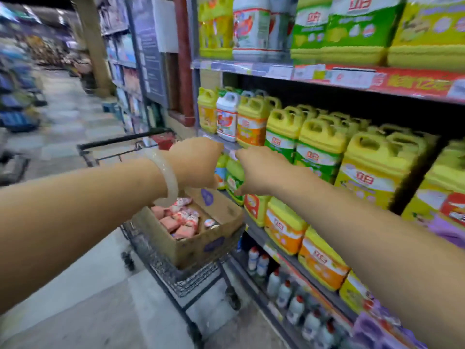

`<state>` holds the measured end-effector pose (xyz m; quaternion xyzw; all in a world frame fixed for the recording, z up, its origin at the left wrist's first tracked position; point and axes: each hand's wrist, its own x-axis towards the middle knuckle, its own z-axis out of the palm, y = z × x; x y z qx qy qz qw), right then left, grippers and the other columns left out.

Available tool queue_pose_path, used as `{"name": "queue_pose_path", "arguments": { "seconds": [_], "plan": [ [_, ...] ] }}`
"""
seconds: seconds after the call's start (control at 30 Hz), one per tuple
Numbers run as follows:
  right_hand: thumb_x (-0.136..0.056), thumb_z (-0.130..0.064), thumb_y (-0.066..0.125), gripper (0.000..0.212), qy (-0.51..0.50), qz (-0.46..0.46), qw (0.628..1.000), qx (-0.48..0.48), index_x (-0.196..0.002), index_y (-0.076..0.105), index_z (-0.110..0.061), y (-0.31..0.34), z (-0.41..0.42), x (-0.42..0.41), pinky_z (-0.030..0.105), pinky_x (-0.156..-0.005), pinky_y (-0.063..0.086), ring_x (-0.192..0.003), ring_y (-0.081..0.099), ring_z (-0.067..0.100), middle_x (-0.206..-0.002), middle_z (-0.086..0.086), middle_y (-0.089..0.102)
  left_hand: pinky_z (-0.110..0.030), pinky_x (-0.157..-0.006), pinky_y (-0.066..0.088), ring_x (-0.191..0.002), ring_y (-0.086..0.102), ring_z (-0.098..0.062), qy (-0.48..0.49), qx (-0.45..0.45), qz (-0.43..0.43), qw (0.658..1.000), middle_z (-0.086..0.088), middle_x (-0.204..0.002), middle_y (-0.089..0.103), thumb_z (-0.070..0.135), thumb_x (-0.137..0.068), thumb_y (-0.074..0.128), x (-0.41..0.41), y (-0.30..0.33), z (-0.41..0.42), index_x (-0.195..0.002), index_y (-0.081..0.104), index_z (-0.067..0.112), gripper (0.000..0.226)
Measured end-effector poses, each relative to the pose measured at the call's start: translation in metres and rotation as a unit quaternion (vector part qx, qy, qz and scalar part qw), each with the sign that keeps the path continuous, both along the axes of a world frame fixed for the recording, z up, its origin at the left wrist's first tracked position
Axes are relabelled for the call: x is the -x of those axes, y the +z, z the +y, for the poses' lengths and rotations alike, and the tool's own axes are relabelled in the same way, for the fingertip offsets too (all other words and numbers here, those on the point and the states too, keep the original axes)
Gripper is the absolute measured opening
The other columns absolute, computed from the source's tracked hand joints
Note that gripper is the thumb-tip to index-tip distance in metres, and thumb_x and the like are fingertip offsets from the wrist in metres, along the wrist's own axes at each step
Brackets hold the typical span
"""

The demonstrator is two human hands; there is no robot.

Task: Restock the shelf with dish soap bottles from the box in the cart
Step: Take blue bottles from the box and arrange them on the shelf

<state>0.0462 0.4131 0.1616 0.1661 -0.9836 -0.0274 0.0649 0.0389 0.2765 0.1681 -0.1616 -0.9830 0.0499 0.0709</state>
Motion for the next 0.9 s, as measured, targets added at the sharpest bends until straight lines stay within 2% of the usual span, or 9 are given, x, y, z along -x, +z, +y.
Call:
{"name": "queue_pose_path", "arguments": {
  "seconds": [0.1,0.23,0.43,0.57,0.67,0.8,0.9],
  "plan": [
    [-0.077,-0.028,0.075,0.048,0.011,-0.057,0.998,-0.004,-0.114,0.051,-0.009,-0.020,-0.056,0.017,0.034,-0.074,0.046,-0.107,0.058,0.031,-0.116,0.012,0.059,-0.036,-0.076,0.048,-0.104,0.060,-0.031,0.031,0.006,-0.036,0.999,-0.009,-0.111,0.062,0.035,-0.076,0.071,0.006,-0.023,-0.053,-0.112,0.054,0.013,0.045],
    [-0.081,-0.030,0.070,0.033,0.036,-0.080,0.996,-0.006,-0.104,0.055,-0.011,-0.040,-0.104,0.038,0.030,-0.070,0.040,-0.106,0.058,0.031,-0.115,0.013,0.060,-0.037,-0.081,0.050,-0.104,0.061,-0.029,0.052,0.001,-0.054,0.997,-0.006,-0.114,0.061,0.033,-0.078,0.071,0.017,-0.050,-0.097,-0.121,0.054,0.018,0.049],
    [-0.078,-0.034,0.074,0.047,0.027,-0.128,0.991,-0.008,-0.112,0.052,-0.010,-0.070,-0.141,0.092,0.037,-0.084,0.046,-0.112,0.055,0.033,-0.121,0.012,0.057,-0.033,-0.077,0.044,-0.110,0.056,-0.027,0.068,-0.010,-0.081,0.994,-0.007,-0.122,0.055,0.031,-0.084,0.066,0.061,-0.085,-0.133,-0.127,0.047,0.014,0.050],
    [-0.076,-0.036,0.075,0.046,0.019,-0.151,0.988,0.002,-0.108,0.053,-0.010,-0.090,-0.152,0.149,0.038,-0.084,0.047,-0.109,0.056,0.032,-0.117,0.010,0.060,-0.031,-0.075,0.043,-0.106,0.056,-0.025,0.082,-0.011,-0.100,0.992,-0.006,-0.119,0.055,0.032,-0.084,0.067,0.113,-0.103,-0.150,-0.127,0.047,0.014,0.051],
    [-0.076,-0.036,0.076,0.049,0.013,-0.171,0.985,0.014,-0.111,0.055,-0.009,-0.112,-0.160,0.201,0.038,-0.087,0.047,-0.109,0.056,0.031,-0.115,0.009,0.060,-0.035,-0.085,0.049,-0.106,0.055,-0.025,0.104,-0.025,-0.135,0.985,-0.005,-0.117,0.056,0.034,-0.082,0.069,0.162,-0.123,-0.161,-0.125,0.049,0.015,0.052],
    [-0.078,-0.032,0.074,0.042,0.001,-0.218,0.976,0.002,-0.105,0.054,-0.008,-0.153,-0.165,0.260,0.031,-0.074,0.046,-0.095,0.058,0.029,-0.101,0.009,0.059,-0.034,-0.088,0.049,-0.108,0.057,-0.025,0.129,-0.072,-0.195,0.970,-0.006,-0.120,0.059,0.032,-0.083,0.067,0.220,-0.163,-0.172,-0.129,0.049,0.014,0.053],
    [-0.079,-0.030,0.072,0.041,-0.011,-0.268,0.963,-0.006,-0.108,0.055,-0.006,-0.192,-0.166,0.295,0.031,-0.076,0.048,-0.101,0.059,0.029,-0.109,0.009,0.062,-0.031,-0.090,0.049,-0.109,0.058,-0.024,0.154,-0.115,-0.250,0.949,-0.006,-0.122,0.060,0.032,-0.084,0.067,0.257,-0.203,-0.177,-0.131,0.048,0.013,0.054]
  ]
}}
